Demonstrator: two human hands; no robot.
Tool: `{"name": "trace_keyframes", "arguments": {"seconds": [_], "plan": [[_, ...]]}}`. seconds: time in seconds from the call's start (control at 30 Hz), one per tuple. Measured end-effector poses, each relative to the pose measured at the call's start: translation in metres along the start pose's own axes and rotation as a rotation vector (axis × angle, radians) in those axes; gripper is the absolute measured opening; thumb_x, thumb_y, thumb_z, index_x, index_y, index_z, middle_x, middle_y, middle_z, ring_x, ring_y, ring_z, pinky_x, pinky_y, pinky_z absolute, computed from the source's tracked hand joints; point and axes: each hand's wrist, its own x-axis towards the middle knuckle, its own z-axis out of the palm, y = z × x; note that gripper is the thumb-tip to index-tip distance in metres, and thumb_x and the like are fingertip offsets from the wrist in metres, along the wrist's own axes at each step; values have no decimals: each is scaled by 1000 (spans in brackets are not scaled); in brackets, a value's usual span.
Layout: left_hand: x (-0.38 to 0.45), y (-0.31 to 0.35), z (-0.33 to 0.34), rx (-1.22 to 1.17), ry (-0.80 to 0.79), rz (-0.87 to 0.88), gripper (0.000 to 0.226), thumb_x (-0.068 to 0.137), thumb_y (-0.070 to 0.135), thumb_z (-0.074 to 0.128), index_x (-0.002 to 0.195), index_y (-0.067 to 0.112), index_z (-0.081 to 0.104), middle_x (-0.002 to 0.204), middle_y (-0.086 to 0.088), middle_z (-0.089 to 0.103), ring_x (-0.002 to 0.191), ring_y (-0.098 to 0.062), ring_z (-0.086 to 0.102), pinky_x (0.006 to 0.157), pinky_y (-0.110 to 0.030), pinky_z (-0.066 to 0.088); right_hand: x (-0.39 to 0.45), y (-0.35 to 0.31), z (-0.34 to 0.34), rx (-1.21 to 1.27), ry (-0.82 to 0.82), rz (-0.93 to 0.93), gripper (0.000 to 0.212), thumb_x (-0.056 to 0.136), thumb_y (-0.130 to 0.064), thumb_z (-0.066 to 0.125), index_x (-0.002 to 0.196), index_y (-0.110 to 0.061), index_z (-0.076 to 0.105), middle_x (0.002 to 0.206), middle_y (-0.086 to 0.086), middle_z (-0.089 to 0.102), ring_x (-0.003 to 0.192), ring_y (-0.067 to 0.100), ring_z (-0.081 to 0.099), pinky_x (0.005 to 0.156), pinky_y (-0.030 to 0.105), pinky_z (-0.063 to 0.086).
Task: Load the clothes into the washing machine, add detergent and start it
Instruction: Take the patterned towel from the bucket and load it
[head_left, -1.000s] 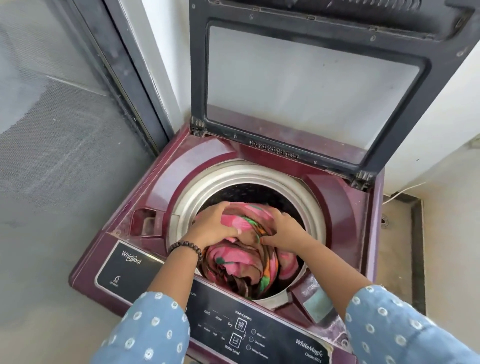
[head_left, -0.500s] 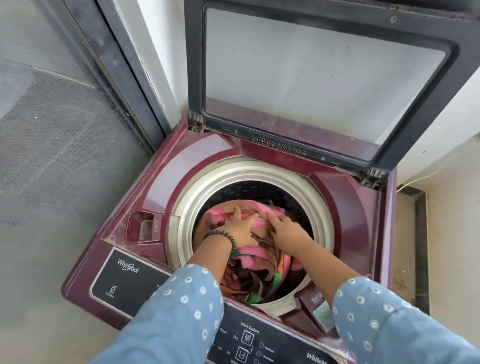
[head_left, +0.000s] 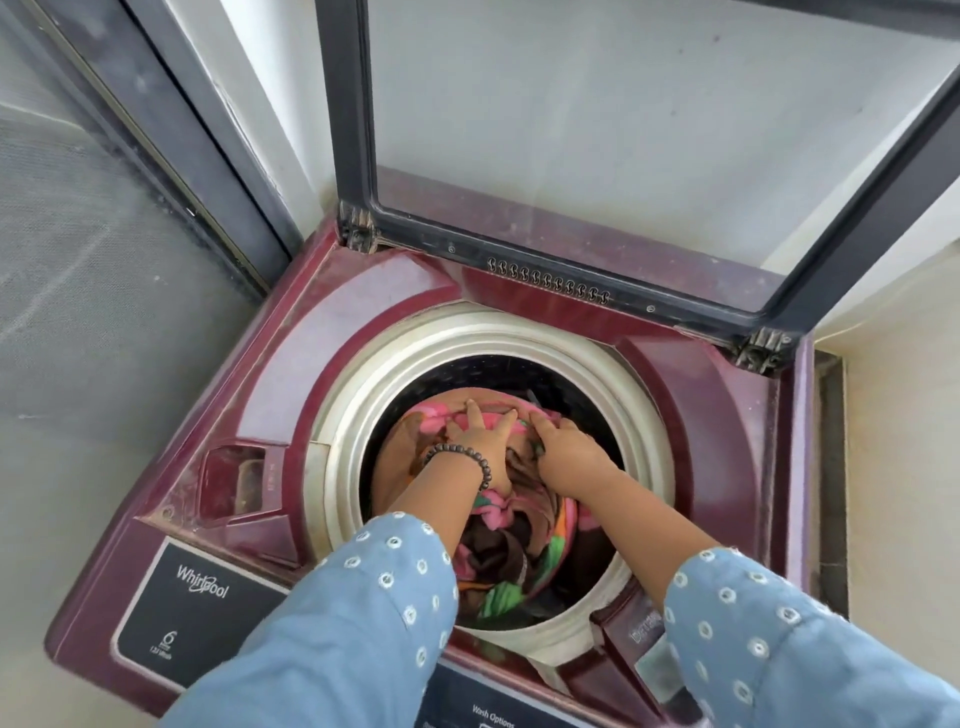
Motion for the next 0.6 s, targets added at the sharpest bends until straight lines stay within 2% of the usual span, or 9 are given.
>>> {"name": "trace_keyframes", "arguments": {"seconds": [0.1,0.23,0.33,0.47,0.6], "plan": [[-10,2,-10,10,5,2,120,76,33,82,154,43,-9,161,-16,-26,147,-49,14,109,-58,38,-10,-2,-12,59,44,-40,70,92,-22,47,155,-28,18,157,17,22,130,43,43,104,48,43],[-41,1,-22,-40,112,14,113,76,41,82,156,38,3,163,-13,-20,148,-48,-9,115,-67,21,-31,-7,-32,104,126,-105,72,94,-34,52,156,-25,15,160,16,16,143,38,29,112,48,36],[-67,5,-23,-59,243,26,104,80,46,77,157,37,7,164,-11,-17,150,-39,-13,114,-71,14,-53,-9,-45,121,175,-140,72,94,-36,51,156,-26,16,161,17,15,145,37,26,112,48,35],[-101,19,-20,-38,355,43,98,84,51,71,157,36,7,165,-11,-12,152,-34,-10,115,-64,15,-88,-8,-59,134,265,-182,69,94,-38,52,154,-25,21,158,14,23,141,38,29,110,49,36],[-145,33,-15,-47,484,67,93,86,53,68,156,38,9,166,-11,-8,152,-33,-8,117,-64,13,-129,-8,-73,142,371,-259,69,95,-51,52,151,-18,29,152,14,35,139,35,34,111,48,36]]}}
